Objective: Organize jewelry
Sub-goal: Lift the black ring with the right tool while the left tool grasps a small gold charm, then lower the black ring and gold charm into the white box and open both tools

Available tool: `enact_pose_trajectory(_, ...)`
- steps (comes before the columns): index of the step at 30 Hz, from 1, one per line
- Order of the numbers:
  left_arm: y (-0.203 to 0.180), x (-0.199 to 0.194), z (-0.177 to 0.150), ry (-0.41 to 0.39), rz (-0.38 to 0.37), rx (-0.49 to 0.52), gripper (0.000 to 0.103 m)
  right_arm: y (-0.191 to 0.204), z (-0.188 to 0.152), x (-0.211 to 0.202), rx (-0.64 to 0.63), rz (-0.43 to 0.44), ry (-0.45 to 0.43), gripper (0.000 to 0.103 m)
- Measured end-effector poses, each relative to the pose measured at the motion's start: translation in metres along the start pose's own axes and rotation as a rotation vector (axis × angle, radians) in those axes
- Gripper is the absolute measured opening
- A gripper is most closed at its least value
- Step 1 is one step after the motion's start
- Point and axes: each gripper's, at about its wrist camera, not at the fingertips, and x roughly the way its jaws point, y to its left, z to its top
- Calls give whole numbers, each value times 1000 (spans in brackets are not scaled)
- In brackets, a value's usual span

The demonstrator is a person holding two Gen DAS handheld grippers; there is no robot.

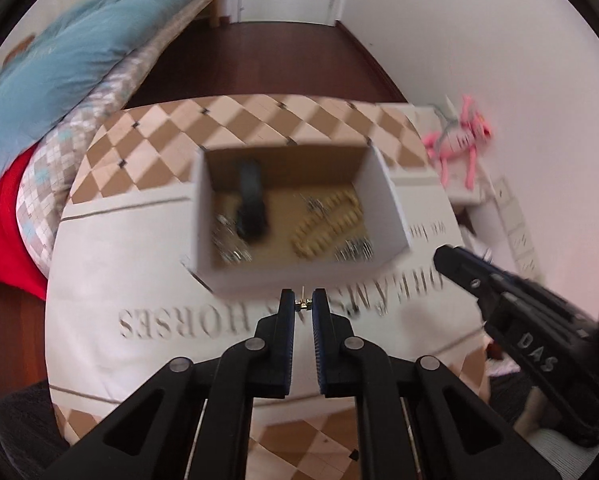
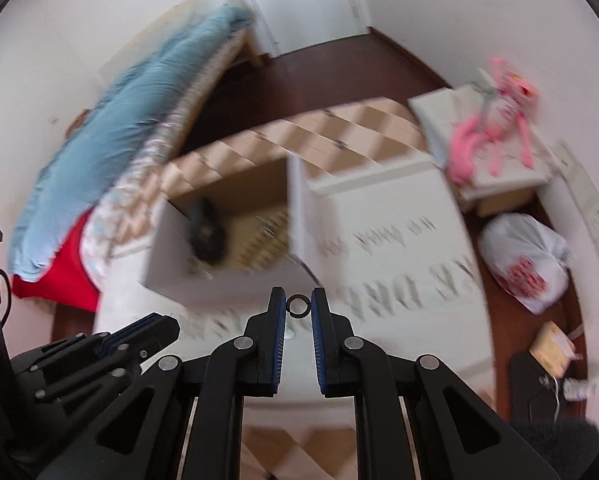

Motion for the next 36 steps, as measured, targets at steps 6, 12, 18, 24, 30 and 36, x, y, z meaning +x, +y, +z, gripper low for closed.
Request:
enact_pose_trajectory(6, 40, 18, 55, 41, 32, -26, 6, 33, 62, 53, -92, -24, 81, 13)
enact_pose_trajectory(12, 47, 43, 82, 115, 50, 5, 8, 42, 92, 92, -154, -63, 191, 14)
enact_pose_trajectory(18, 52, 44, 94, 114, 84, -11, 50, 35, 102, 92, -138, -93, 209, 40)
enact_pose_trajectory(24, 69, 32, 94, 82, 131, -62, 90, 28, 99, 75, -129, -134, 189, 43)
enact_pose_trajectory(30, 71, 24, 79, 29, 183, -59, 101, 28, 85, 68, -168, -248, 194, 91)
enact_pose_trajectory(36, 68, 30, 60, 39, 221, -44, 103, 24, 66, 69, -173, -288, 210, 101)
